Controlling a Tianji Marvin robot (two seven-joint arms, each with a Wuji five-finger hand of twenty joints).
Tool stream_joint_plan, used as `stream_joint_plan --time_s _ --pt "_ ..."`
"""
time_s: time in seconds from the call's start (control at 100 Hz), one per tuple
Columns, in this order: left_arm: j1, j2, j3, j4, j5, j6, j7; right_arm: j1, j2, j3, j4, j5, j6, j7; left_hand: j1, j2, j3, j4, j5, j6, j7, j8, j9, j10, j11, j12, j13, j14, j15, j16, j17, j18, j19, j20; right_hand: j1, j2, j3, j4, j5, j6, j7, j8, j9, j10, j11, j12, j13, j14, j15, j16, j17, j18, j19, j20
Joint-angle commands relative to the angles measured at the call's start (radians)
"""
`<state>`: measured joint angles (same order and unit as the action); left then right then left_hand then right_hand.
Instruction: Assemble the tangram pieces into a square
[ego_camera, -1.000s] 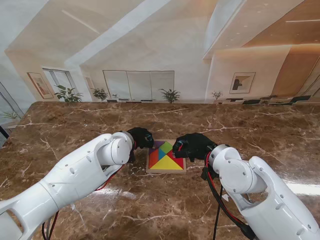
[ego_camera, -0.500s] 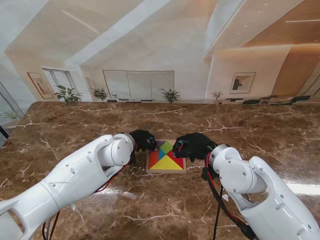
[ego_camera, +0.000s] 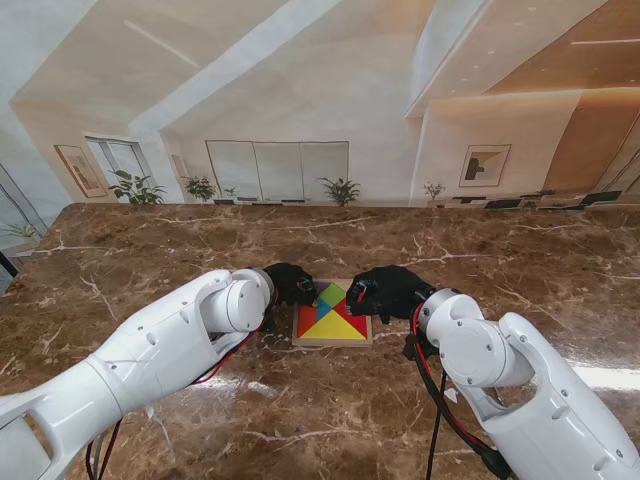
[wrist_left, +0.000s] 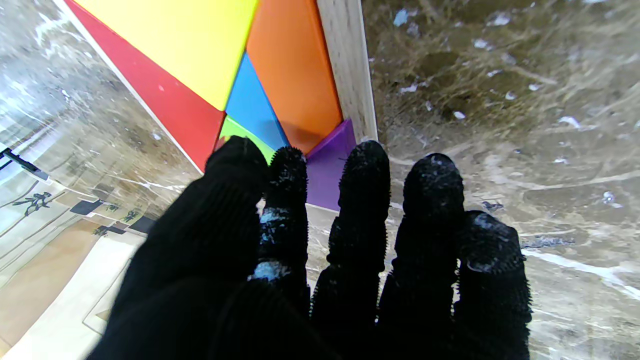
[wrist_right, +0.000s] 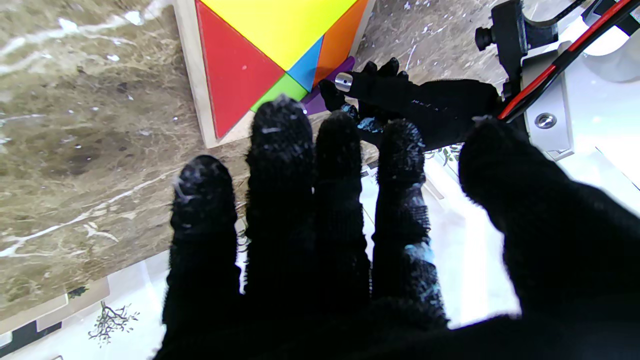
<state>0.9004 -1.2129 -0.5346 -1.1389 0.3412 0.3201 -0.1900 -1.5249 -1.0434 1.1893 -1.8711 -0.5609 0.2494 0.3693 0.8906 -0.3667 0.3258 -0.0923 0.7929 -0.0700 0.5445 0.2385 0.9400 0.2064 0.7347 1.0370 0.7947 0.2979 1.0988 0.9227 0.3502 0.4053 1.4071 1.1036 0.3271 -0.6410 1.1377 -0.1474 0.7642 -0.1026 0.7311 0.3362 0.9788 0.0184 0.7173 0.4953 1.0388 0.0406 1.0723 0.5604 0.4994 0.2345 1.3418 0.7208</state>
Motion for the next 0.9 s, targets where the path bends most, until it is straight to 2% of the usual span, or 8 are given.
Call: stream_joint_plan --time_s 0.0,0.34,0.54,0.63,0.71,0.89 --pt "-0.005 -0.009 0.005 0.008 0.001 0.003 0.003 -0.008 -0.001 0.002 0.006 0.007 0.006 0.013 0.022 0.04 -0.02 0.026 -0.021 -0.014 -0.021 -0.012 -0.023 0.021 0.004 0.018 -0.008 0.027 0.034 0.022 -0.016 0.003 0.027 0.024 -0.041 0.024 0.003 0.024 0.036 0.01 -0.008 0.007 0.022 0.004 0.003 -0.001 0.034 0.0 0.013 -0.007 0.004 0.006 0.042 -0.009" --pt "-0.027 -0.022 0.032 0.027 -0.003 0.002 0.003 -0.012 -0.002 0.006 0.007 0.01 0.006 0.008 -0.001 0.047 -0.008 0.028 -0.037 -0.003 -0.058 -0.002 -0.04 0.02 -0.009 0.011 -0.021 0.023 0.028 0.023 -0.034 -0.003 0.014 0.026 -0.041 0.024 0.003 0.024 0.037 0.012 -0.007 0.007 0.023 0.005 0.003 -0.001 0.033 0.0 0.013 -0.008 0.004 0.005 0.042 -0.009" --pt "-0.01 -0.013 0.004 0.004 0.005 -0.009 0.014 -0.011 -0.001 0.005 0.01 0.012 0.003 0.013 -0.003 0.04 -0.001 0.026 -0.028 -0.007 -0.058 0.01 -0.037 0.019 -0.008 0.01 -0.017 0.022 0.025 0.023 -0.034 0.0 0.01 0.025 -0.041 0.024 0.003 0.024 0.036 0.011 -0.008 0.007 0.023 0.004 0.003 -0.001 0.033 -0.001 0.013 -0.008 0.004 0.006 0.043 -0.009" --pt "0.001 -0.001 -0.021 -0.021 0.009 -0.005 0.007 -0.011 -0.001 0.005 0.011 0.011 0.003 0.013 -0.002 0.037 0.001 0.024 -0.015 -0.004 -0.053 0.016 -0.026 0.02 -0.003 0.01 -0.003 0.024 0.027 0.021 -0.022 0.005 0.013 0.025 -0.041 0.023 0.003 0.024 0.035 0.011 -0.008 0.007 0.022 0.005 0.003 -0.001 0.033 -0.001 0.013 -0.008 0.003 0.006 0.043 -0.009" --pt "0.004 0.019 -0.036 -0.042 0.034 -0.006 -0.015 -0.011 -0.001 0.004 0.011 0.011 0.005 0.014 0.001 0.031 -0.003 0.021 0.014 -0.013 -0.03 0.027 -0.017 0.013 0.004 0.011 0.01 0.017 0.032 0.021 -0.01 0.004 0.018 0.025 -0.042 0.024 0.002 0.024 0.036 0.01 -0.008 0.007 0.023 0.004 0.003 -0.001 0.033 0.0 0.013 -0.008 0.003 0.006 0.043 -0.009" --pt "0.02 0.059 -0.077 -0.072 0.082 -0.001 -0.072 -0.008 -0.001 0.001 0.012 0.011 0.006 0.015 0.009 0.032 -0.013 0.022 0.028 -0.004 -0.015 0.022 -0.011 0.017 0.006 0.011 0.014 0.023 0.034 0.02 -0.008 0.01 0.02 0.023 -0.041 0.025 0.003 0.024 0.035 0.011 -0.008 0.007 0.022 0.005 0.003 -0.001 0.032 0.0 0.013 -0.008 0.003 0.005 0.043 -0.009"
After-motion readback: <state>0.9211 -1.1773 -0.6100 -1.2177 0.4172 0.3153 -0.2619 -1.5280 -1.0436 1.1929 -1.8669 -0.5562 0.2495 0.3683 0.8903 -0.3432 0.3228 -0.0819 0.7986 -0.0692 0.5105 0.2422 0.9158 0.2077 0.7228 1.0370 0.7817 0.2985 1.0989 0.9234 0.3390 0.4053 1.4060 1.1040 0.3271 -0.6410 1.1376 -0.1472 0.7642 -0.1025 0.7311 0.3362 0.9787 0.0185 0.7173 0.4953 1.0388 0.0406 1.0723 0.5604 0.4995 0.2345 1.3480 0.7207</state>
